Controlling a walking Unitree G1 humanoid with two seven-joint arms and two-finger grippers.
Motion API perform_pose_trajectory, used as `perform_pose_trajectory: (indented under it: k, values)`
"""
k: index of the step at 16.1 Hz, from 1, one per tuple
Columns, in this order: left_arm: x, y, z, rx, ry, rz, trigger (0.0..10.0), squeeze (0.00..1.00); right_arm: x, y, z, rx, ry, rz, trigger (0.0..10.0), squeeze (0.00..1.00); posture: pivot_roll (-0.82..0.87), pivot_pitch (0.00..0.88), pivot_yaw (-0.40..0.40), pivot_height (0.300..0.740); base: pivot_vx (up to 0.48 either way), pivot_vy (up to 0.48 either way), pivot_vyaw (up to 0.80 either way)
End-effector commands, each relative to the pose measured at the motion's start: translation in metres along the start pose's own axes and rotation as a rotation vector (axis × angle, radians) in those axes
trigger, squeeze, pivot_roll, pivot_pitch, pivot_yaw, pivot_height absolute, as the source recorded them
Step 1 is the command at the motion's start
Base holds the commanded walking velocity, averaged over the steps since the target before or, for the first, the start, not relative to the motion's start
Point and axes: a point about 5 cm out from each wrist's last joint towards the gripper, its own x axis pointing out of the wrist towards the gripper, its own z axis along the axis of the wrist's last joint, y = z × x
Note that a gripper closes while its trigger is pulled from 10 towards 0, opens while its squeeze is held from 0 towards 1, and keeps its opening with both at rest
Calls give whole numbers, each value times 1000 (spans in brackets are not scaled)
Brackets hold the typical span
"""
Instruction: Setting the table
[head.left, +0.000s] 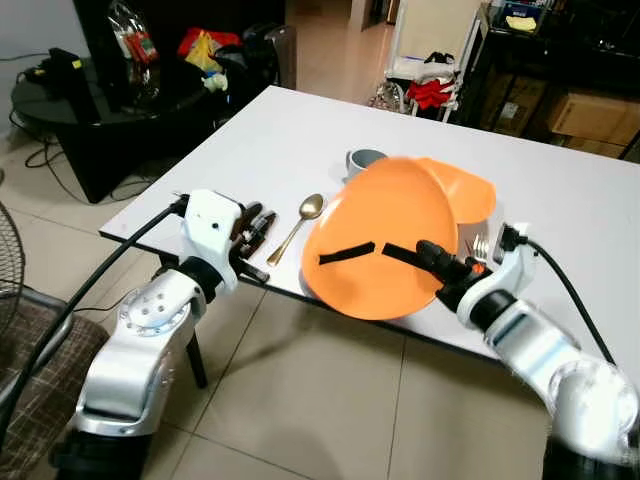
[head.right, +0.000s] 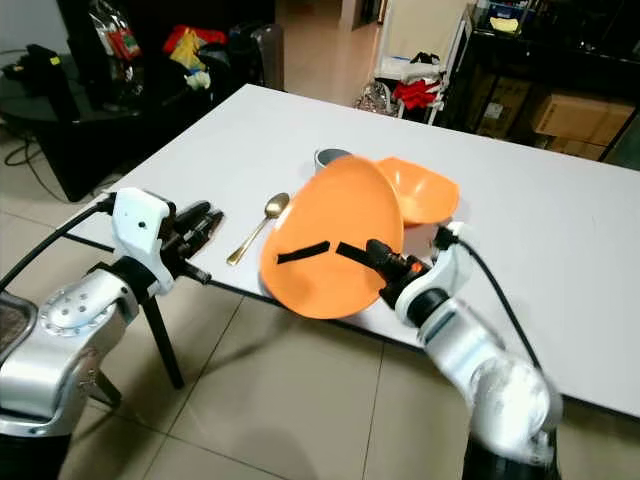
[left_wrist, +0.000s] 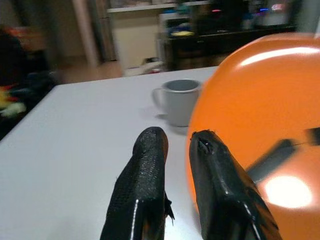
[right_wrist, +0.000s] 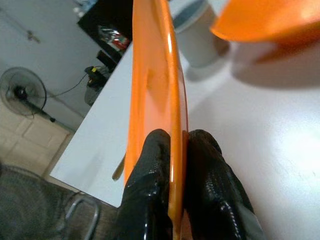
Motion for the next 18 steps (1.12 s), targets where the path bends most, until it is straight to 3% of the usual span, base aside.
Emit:
perform_pose_trajectory:
  k: [1,6,8,10,14,18]
  values:
    - [0,-5,4,-9,4,-64,10000,0,-1,-5,3,72,29,3,10000,0,-6,0,-41,740,0,0,0]
    - [-8,-15,4,17,50,-235,10000,0,12,-22,9,323,103,5,10000,0,-4,0,-43,740,0,0,0]
    - [-11,-19,7,12,67,-304,10000,0,25,-28,16,405,116,-9,10000,0,-1,0,-37,740,0,0,0]
    - [-13,-20,7,6,83,-327,10000,0,31,-30,19,462,125,-7,10000,0,2,0,-35,740,0,0,0]
    - [-18,-18,2,27,137,-346,10000,0,59,-31,22,578,171,-38,10000,0,15,0,-36,740,0,0,0]
    - [-19,-18,2,30,145,-343,10000,0,70,-32,28,645,147,-54,10000,0,17,0,-38,740,0,0,0]
